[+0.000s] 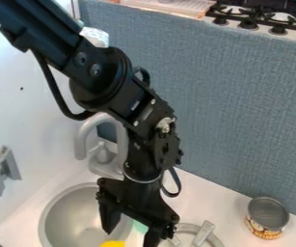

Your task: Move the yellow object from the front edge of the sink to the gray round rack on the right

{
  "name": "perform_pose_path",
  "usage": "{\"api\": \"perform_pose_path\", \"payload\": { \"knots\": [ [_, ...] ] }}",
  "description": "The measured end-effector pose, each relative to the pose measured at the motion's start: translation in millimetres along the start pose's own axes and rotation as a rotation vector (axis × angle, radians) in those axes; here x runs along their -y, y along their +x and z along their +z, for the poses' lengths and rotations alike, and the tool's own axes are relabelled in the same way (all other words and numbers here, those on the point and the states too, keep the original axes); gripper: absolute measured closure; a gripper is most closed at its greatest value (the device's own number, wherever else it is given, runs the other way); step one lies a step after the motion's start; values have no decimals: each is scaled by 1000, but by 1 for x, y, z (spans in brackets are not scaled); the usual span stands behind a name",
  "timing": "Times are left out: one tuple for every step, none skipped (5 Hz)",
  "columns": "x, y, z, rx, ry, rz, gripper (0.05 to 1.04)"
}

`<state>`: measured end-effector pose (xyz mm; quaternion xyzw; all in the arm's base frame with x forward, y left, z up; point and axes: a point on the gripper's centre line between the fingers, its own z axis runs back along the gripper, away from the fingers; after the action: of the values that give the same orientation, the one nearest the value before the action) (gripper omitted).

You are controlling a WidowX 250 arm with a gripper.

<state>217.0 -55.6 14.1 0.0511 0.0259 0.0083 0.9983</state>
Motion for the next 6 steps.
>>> {"api": "perform_pose_path", "payload": {
  "knots": [
    [0,-3,-5,-20,7,-6,79],
    [-7,-7,-12,-19,7,-56,79],
    [-20,-8,-22,3,45,-112,79],
    [-33,-7,-38,25,48,-106,79],
    [-38,-5,-51,0,37,-110,79],
    [-46,-4,-64,-41,31,-112,79]
  ]
}}
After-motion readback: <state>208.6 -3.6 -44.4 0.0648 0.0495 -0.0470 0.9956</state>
